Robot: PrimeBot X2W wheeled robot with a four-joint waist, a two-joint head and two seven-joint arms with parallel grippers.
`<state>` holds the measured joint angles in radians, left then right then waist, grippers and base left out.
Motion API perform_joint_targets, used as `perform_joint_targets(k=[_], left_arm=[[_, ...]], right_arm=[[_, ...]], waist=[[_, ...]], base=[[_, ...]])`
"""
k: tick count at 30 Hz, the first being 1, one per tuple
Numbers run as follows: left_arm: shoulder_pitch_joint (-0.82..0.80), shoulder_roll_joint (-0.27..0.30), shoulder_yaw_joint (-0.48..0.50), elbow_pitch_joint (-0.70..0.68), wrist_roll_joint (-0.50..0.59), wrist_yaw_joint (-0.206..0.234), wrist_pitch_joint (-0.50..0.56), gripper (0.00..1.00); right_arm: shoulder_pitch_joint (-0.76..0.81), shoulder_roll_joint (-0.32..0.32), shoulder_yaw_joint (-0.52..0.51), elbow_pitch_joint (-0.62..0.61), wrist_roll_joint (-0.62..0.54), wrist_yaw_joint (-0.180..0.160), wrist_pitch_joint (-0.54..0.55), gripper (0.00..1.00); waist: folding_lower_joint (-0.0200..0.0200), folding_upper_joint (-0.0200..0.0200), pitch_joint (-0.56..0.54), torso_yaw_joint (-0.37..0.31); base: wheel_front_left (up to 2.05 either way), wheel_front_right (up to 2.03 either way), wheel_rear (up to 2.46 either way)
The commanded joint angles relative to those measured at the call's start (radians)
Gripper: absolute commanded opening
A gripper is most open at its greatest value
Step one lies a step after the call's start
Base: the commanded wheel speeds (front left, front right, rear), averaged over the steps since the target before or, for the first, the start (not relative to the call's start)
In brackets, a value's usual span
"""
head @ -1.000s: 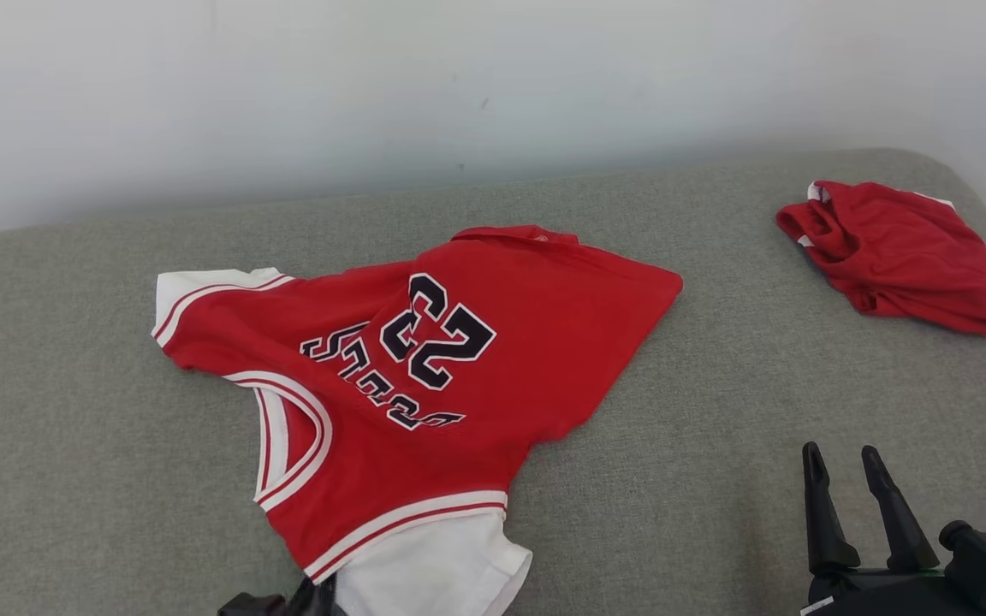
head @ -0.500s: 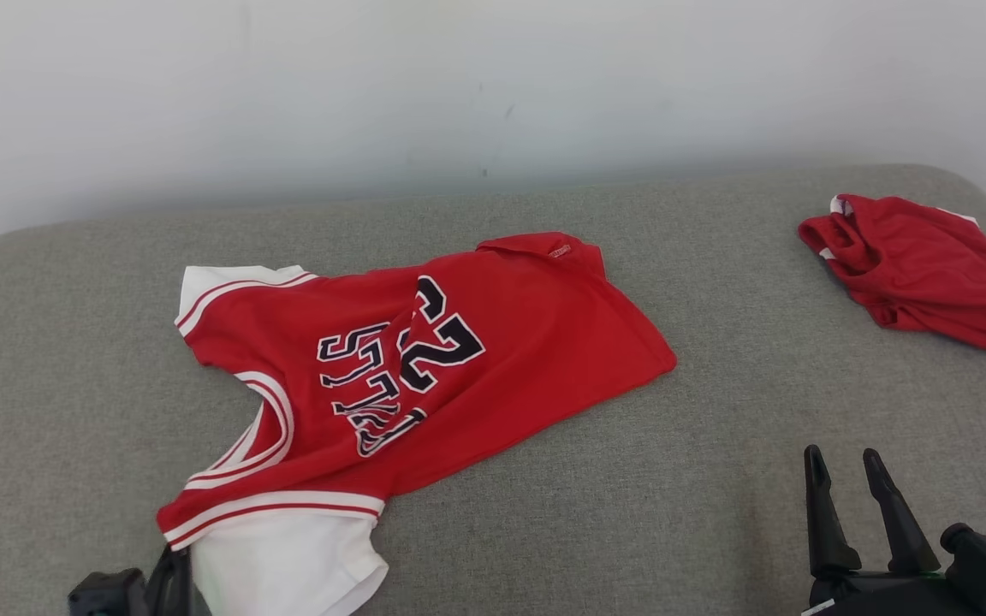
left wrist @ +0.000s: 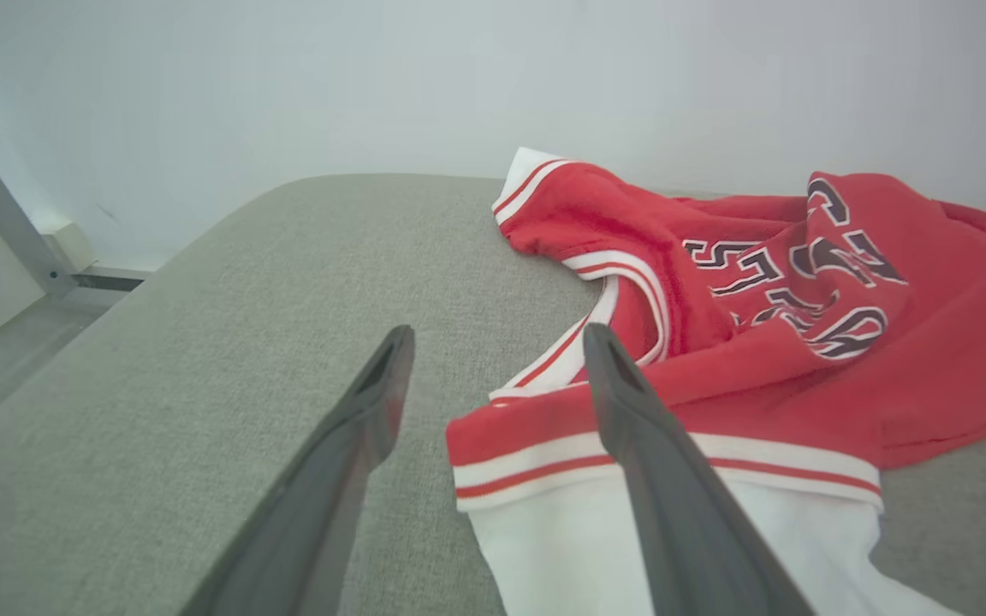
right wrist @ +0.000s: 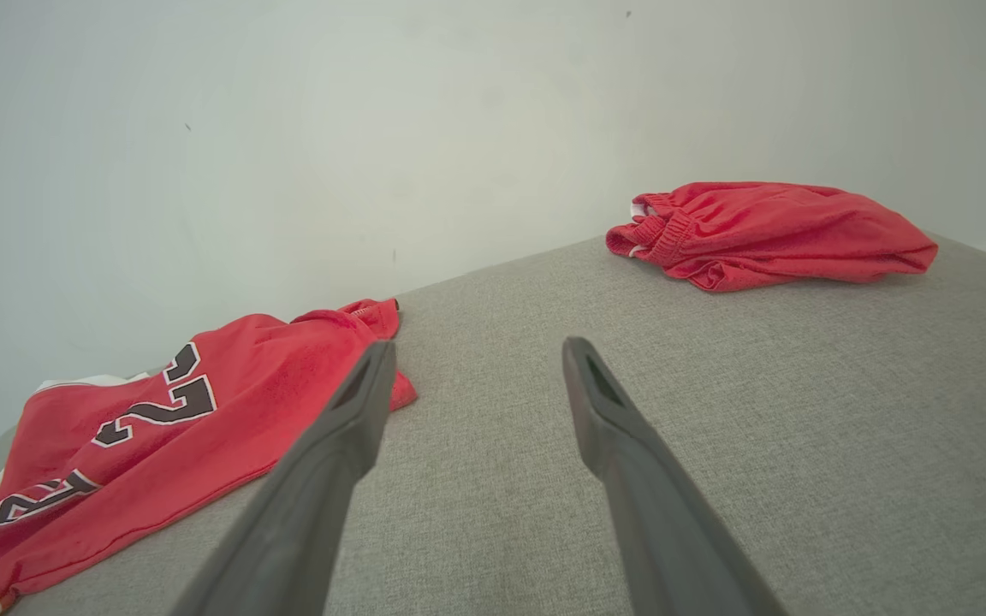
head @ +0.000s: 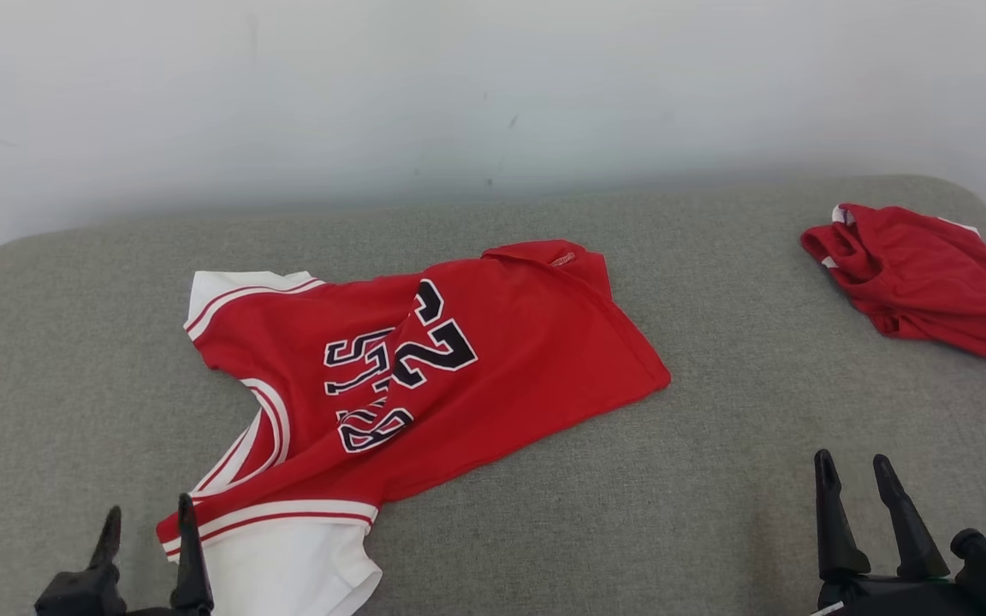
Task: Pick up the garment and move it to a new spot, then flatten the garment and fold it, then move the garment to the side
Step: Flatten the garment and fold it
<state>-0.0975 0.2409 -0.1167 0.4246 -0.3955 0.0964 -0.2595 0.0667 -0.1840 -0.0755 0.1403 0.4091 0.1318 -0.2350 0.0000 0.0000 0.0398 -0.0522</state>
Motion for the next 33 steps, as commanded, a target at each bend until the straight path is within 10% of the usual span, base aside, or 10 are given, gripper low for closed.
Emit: perform_joint_targets(k=[1,11,33], left_arm=[[0.017,-0.002,0.014,-0.049,0.029,0.009,-0.006,1.0],[0.127,-0.034,0.087,-0.348,0.141,-0.017,-0.006,1.0],[0.226,-0.036,0.1,-0.423,0.183,-0.101,-0.006,1.0]], right_arm=[[0.003,-0.001,-0.003,-0.005,-0.002,-0.003,-0.005,1.0],[0.012,0.01,-0.007,-0.027,-0.014,-0.003,0.001,1.0],[0.035,0.004,0.026,-0.059,-0.029,-0.003,0.022,1.0]], waist=[[0.0,0.0,-0.007,0.008],[0.0,0.0,-0.04,0.033],[0.0,0.0,-0.057,0.051]], base=[[0.0,0.0,0.0],[0.0,0.0,0.0],[0.0,0.0,0.0]])
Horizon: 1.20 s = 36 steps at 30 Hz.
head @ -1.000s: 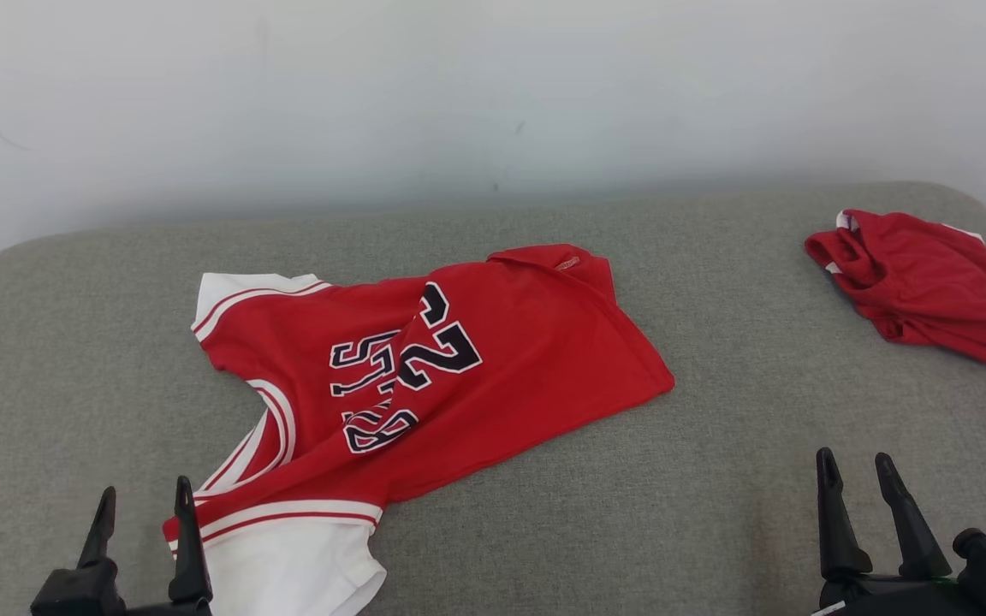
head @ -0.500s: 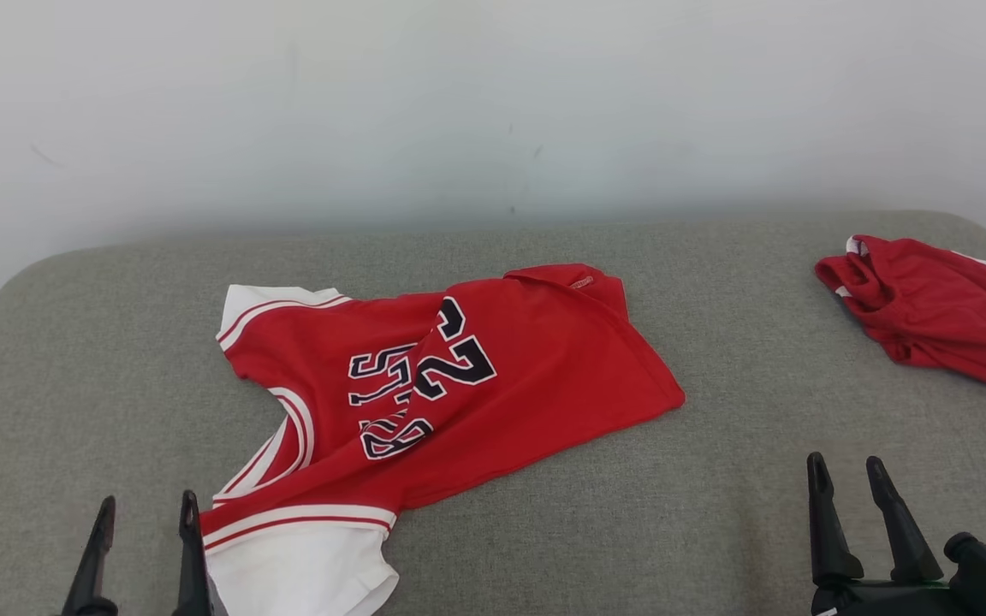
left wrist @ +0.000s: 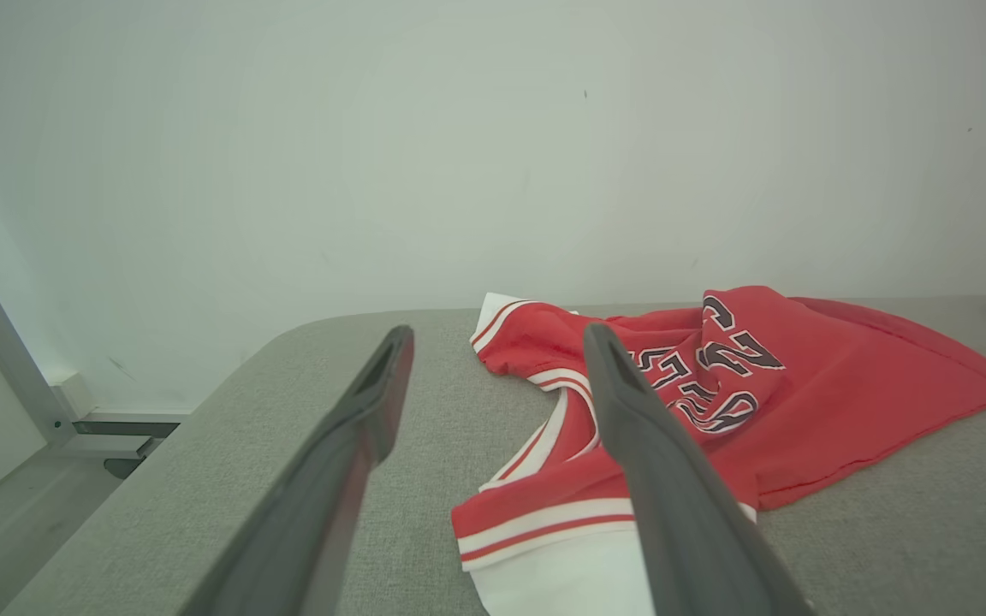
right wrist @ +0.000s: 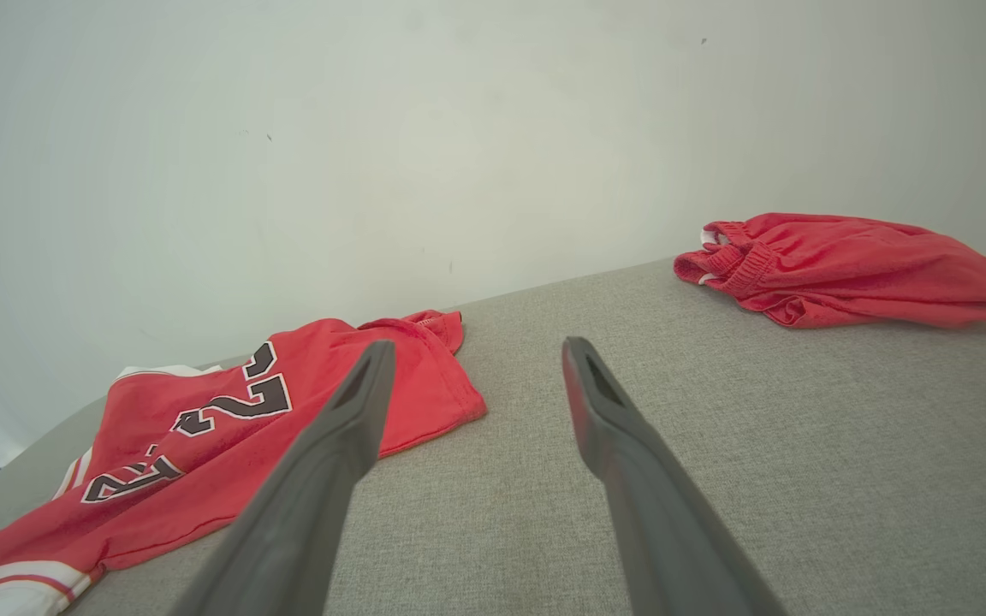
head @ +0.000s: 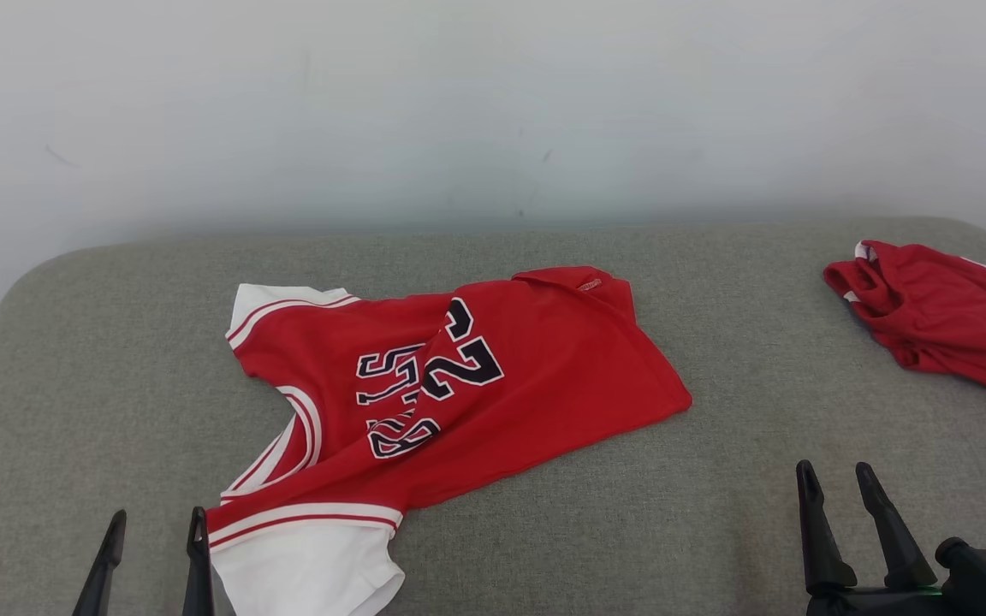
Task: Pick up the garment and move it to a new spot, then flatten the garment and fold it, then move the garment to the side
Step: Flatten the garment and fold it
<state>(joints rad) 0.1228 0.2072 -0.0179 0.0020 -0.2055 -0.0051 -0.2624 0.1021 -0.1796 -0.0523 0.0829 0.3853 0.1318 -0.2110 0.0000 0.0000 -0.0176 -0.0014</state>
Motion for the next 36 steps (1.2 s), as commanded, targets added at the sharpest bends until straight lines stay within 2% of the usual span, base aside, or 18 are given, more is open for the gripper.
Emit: perform_joint_targets(k=[1,3,11,17,36], left_arm=[[0.004,-0.003,0.003,0.003,-0.005,-0.005,-0.003,1.0],[0.001,-0.003,0.005,0.013,-0.004,-0.019,-0.003,1.0],[-0.008,0.018,0.0,0.059,0.02,-0.029,-0.003,1.0],[-0.011,0.025,0.022,0.073,-0.005,-0.037,-0.003,1.0],[-0.013,-0.01,0.071,0.076,-0.02,-0.065,-0.003,1.0]], right_arm=[[-0.003,-0.001,0.004,-0.001,-0.006,-0.003,0.0,1.0],[-0.006,-0.004,0.007,-0.002,-0.008,-0.003,0.003,1.0],[-0.005,-0.008,0.013,-0.016,-0.035,-0.003,0.018,1.0],[0.001,-0.001,0.01,-0.028,-0.043,-0.003,0.034,1.0],[0.006,-0.001,0.005,-0.026,-0.045,-0.003,0.047,1.0]], waist=[[0.0,0.0,0.0,0.0],[0.0,0.0,-0.001,0.0],[0.0,0.0,-0.002,-0.002],[0.0,0.0,-0.002,0.0],[0.0,0.0,-0.006,0.007]], base=[[0.0,0.0,0.0],[0.0,0.0,0.0],[0.0,0.0,0.0],[0.0,0.0,0.0],[0.0,0.0,0.0]])
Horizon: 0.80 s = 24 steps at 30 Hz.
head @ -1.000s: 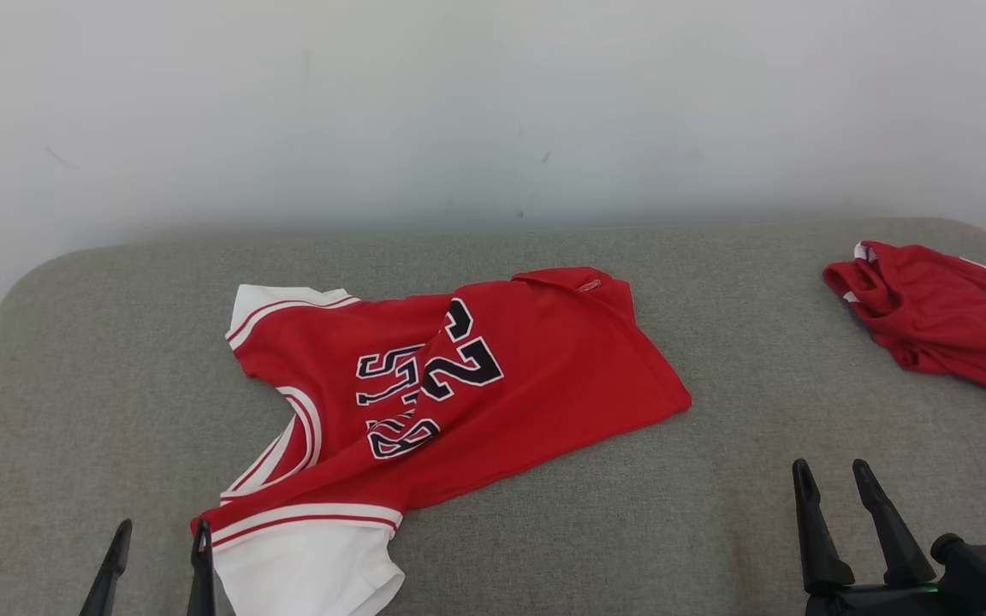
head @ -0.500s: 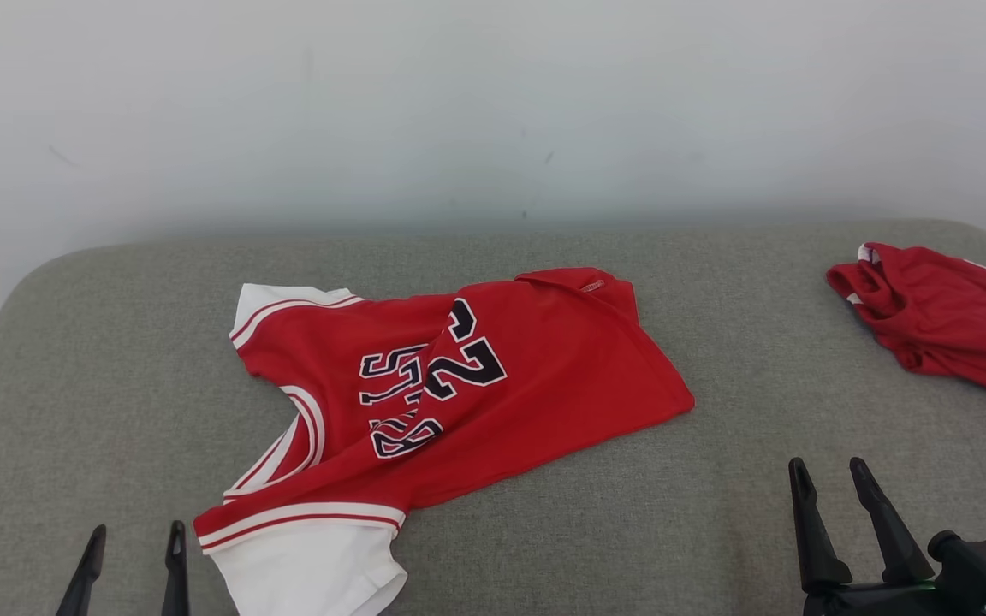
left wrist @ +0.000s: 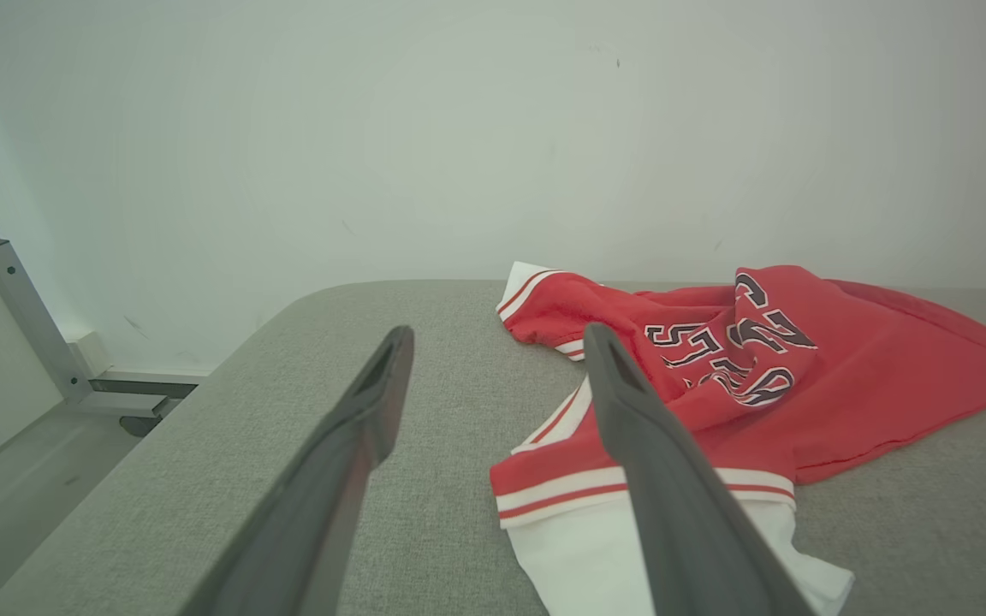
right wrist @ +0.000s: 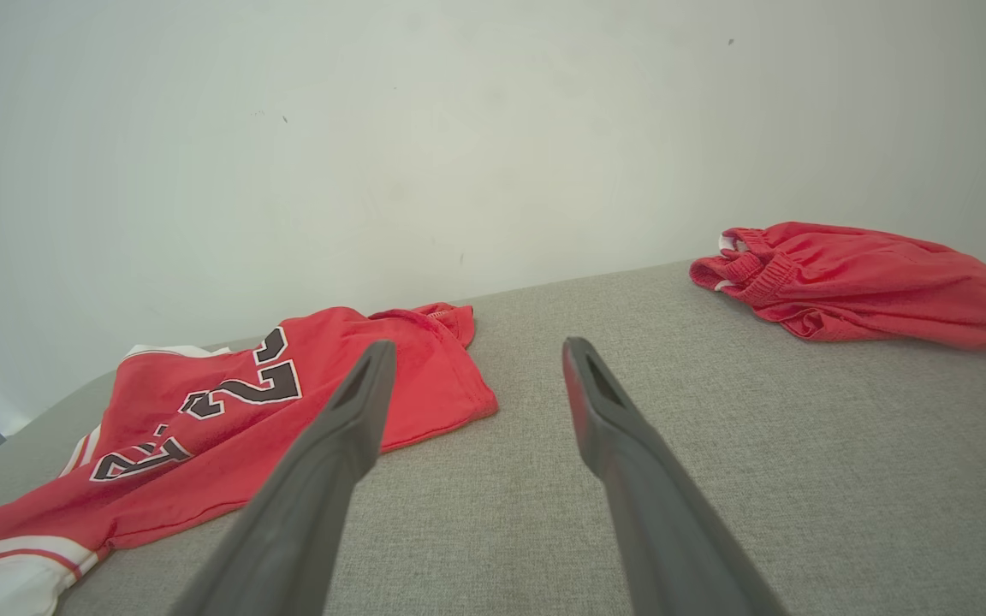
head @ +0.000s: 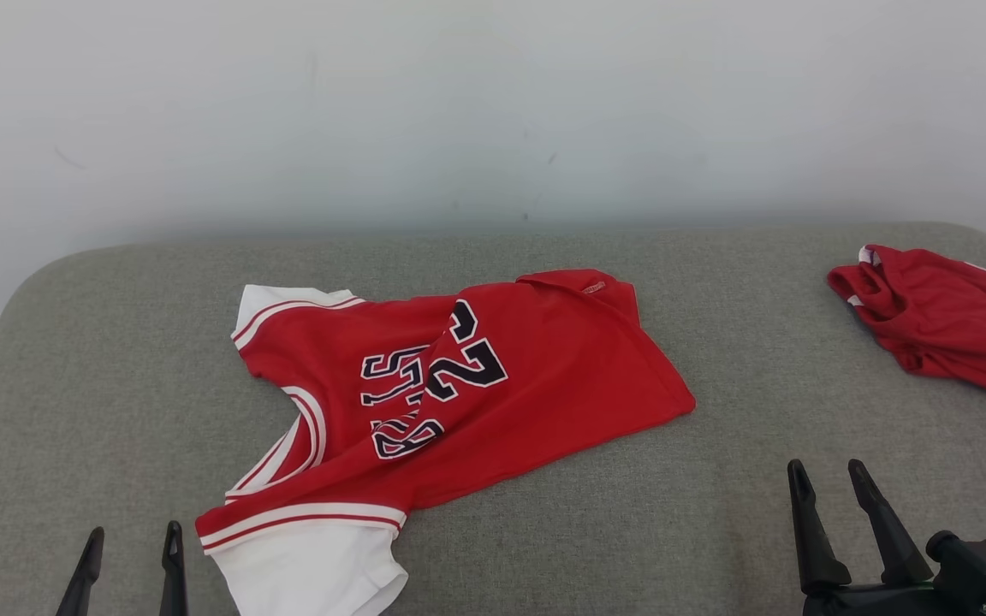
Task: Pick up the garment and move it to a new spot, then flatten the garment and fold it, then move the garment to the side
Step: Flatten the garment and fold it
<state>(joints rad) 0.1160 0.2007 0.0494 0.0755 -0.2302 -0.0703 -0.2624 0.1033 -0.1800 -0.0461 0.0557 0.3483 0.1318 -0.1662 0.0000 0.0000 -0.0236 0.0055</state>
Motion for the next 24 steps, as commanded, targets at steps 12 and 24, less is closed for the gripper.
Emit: perform_joint_targets(k=[12,24], left_arm=[[-0.021,-0.047,-0.063,0.096,-0.012,-0.024,0.007,1.0],[-0.107,-0.083,-0.168,0.355,-0.092,-0.054,0.033,1.0]], right_arm=[[-0.092,-0.031,0.028,0.061,-0.01,-0.003,0.014,1.0],[-0.375,-0.112,0.118,0.376,0.004,-0.003,0.033,1.0]], waist=[[0.0,0.0,0.014,0.028],[0.0,0.0,0.113,0.07]], base=[[0.0,0.0,0.0],[0.0,0.0,0.0]])
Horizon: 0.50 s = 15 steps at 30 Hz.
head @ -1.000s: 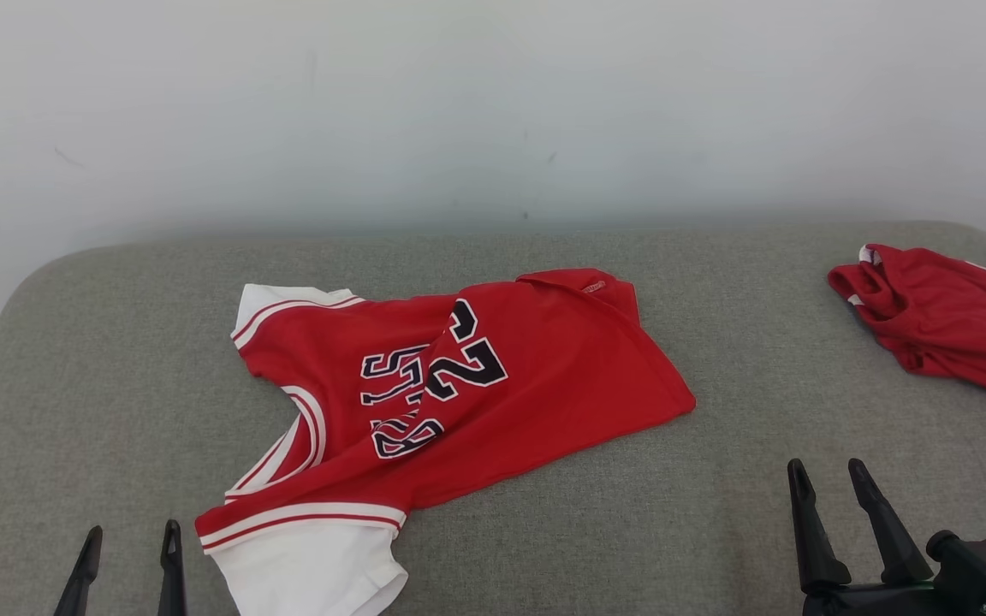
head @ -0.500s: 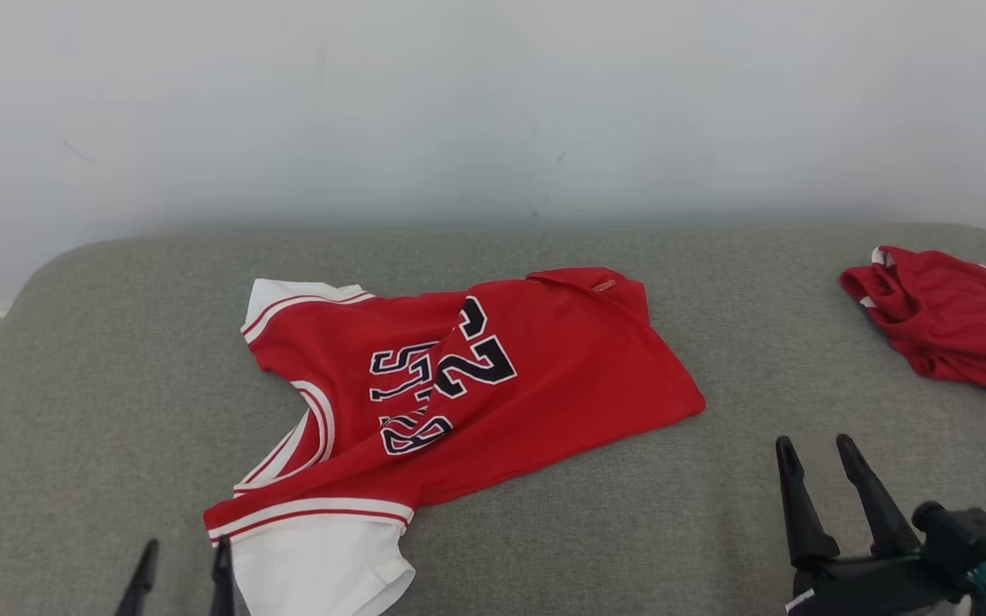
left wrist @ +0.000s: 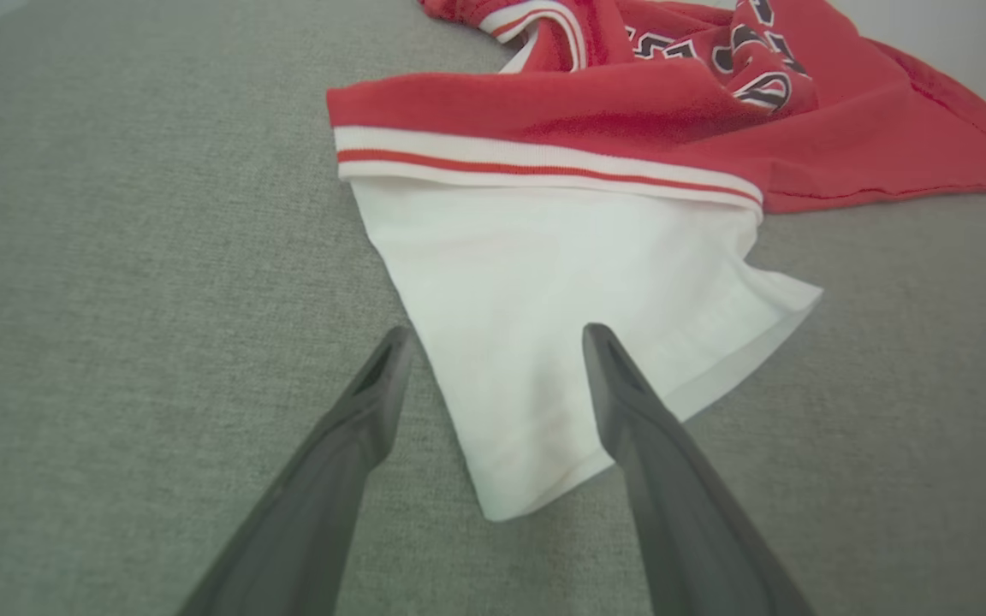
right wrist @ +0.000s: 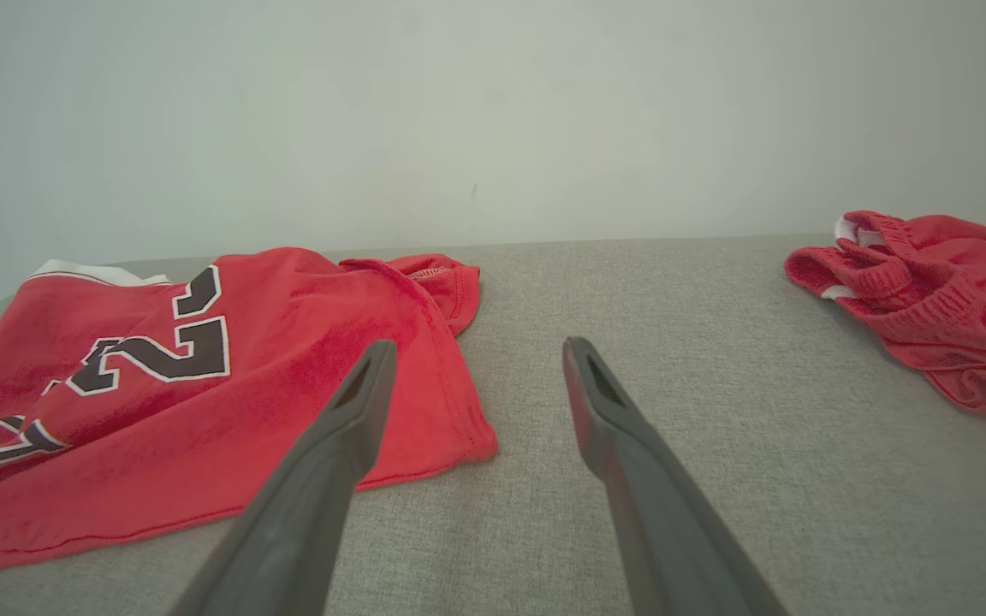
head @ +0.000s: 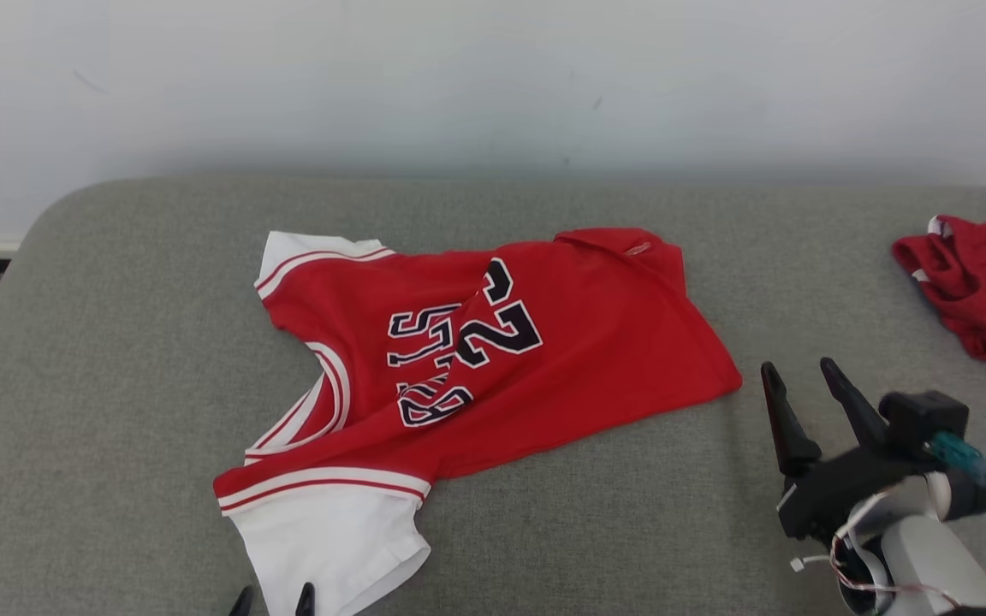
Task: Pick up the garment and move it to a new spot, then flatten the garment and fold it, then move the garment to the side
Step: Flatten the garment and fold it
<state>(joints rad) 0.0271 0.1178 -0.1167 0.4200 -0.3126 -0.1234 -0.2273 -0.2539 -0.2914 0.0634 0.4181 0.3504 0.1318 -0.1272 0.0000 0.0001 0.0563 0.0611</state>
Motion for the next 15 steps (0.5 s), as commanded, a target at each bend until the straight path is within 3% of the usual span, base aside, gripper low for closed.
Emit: perform_joint_targets(k=[1,7,15], left_arm=[[-0.03,-0.004,-0.009,0.028,-0.017,-0.003,-0.005,1.0],[-0.092,-0.016,-0.03,0.146,-0.042,-0.006,-0.008,1.0],[-0.131,-0.039,-0.075,0.2,-0.086,-0.009,0.002,1.0]], right_arm=[[-0.045,-0.005,0.019,0.045,0.002,-0.003,-0.007,1.0],[-0.206,-0.028,0.095,0.26,0.005,-0.003,-0.027,1.0],[-0.329,-0.047,0.162,0.476,0.017,-0.003,-0.057,1.0]], waist=[[0.0,-0.0001,0.043,0.017],[0.0,-0.0001,0.089,0.03],[0.0,-0.0001,0.112,0.044]], base=[[0.0,0.0,0.0],[0.0,0.0,0.0],[0.0,0.0,0.0]])
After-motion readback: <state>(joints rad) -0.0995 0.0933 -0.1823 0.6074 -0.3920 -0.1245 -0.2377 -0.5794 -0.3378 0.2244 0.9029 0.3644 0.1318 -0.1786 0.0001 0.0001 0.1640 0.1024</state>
